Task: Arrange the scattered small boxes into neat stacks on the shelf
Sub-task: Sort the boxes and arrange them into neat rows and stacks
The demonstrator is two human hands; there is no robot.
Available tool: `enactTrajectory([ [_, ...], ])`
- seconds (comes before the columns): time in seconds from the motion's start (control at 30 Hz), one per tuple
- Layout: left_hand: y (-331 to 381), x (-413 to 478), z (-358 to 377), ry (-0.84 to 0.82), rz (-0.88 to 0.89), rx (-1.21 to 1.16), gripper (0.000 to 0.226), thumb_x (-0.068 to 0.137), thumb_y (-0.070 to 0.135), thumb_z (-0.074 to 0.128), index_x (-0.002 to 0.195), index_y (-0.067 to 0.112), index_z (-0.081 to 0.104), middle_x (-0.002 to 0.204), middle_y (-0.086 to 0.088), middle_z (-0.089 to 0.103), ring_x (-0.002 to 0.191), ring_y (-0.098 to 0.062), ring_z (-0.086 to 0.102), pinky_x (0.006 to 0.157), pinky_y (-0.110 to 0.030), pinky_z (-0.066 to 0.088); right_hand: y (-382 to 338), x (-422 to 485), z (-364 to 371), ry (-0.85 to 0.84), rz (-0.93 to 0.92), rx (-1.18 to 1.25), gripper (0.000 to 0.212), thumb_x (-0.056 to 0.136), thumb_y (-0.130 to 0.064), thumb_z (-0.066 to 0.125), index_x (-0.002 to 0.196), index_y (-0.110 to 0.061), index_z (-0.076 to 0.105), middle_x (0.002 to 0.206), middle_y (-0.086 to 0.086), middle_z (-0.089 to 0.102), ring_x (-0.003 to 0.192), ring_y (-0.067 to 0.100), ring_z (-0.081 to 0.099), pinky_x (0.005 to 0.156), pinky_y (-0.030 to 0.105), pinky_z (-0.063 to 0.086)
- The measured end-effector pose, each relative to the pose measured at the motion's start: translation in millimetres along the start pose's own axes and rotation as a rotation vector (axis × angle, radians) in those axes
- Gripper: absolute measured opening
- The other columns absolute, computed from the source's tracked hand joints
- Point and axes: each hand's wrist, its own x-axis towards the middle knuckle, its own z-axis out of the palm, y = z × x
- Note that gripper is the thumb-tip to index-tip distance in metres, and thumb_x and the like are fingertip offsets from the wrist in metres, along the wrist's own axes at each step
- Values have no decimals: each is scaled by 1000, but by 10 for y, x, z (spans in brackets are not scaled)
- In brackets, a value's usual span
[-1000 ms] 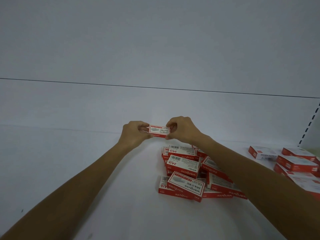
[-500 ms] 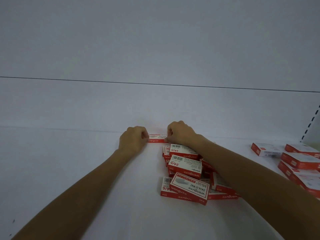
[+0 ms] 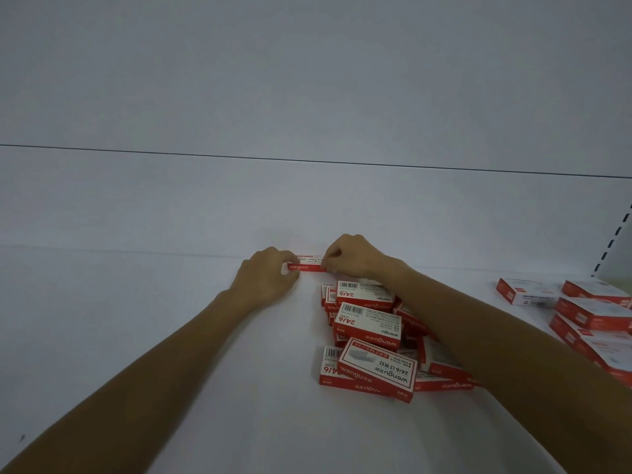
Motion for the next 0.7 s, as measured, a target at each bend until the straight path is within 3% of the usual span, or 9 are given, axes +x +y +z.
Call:
enactTrajectory([
  [0.1, 126, -106, -106, 4, 1, -105, 29, 94, 29, 46, 115, 18, 63, 119, -5, 61, 103, -19, 57, 91, -33, 44, 10, -88, -201, 76, 0, 98, 24, 88, -12, 53, 98, 3, 69, 104, 7, 70, 85, 19, 63, 80, 30, 52],
  [0.2, 300, -293, -214, -64, 45, -190, 36, 96, 34, 39, 112, 12, 63, 115, -1, 64, 101, -17, 57, 90, -34, 43, 118, -256, -471, 4, 30, 97, 21, 86, -17, 57, 99, -6, 69, 99, 6, 69, 81, 13, 61, 67, 22, 48],
  [0.33, 522, -582, -243, -136, 108, -268, 44, 96, 44, 32, 130, 23, 50, 134, 6, 52, 120, -12, 48, 103, -34, 35, 390, -515, -683, -203, 168, -27, 27, 85, -29, 62, 108, -15, 67, 108, 0, 66, 93, 13, 60, 76, 28, 51],
  [0.47, 596, -724, -177, -235, 140, -311, 63, 83, 64, 29, 136, 32, 39, 140, 7, 46, 119, -7, 46, 106, -38, 38, 528, -712, -697, -252, 258, -3, 34, 85, -33, 62, 116, -19, 63, 109, -4, 61, 102, 15, 56, 82, 34, 52],
  [0.6, 618, -793, -103, -249, 137, -300, 54, 90, 51, 38, 140, 30, 32, 143, 3, 39, 122, -14, 48, 103, -41, 43, 511, -758, -653, -241, 271, 46, 33, 83, -18, 62, 116, -16, 61, 107, -2, 60, 96, 15, 57, 78, 28, 51],
  [0.7, 632, -823, -79, -214, 136, -296, 53, 92, 50, 34, 141, 29, 31, 144, 2, 39, 124, -15, 47, 104, -39, 42, 491, -766, -642, -242, 290, 49, 36, 83, -16, 62, 119, -14, 58, 107, -2, 57, 98, 16, 56, 77, 26, 49],
])
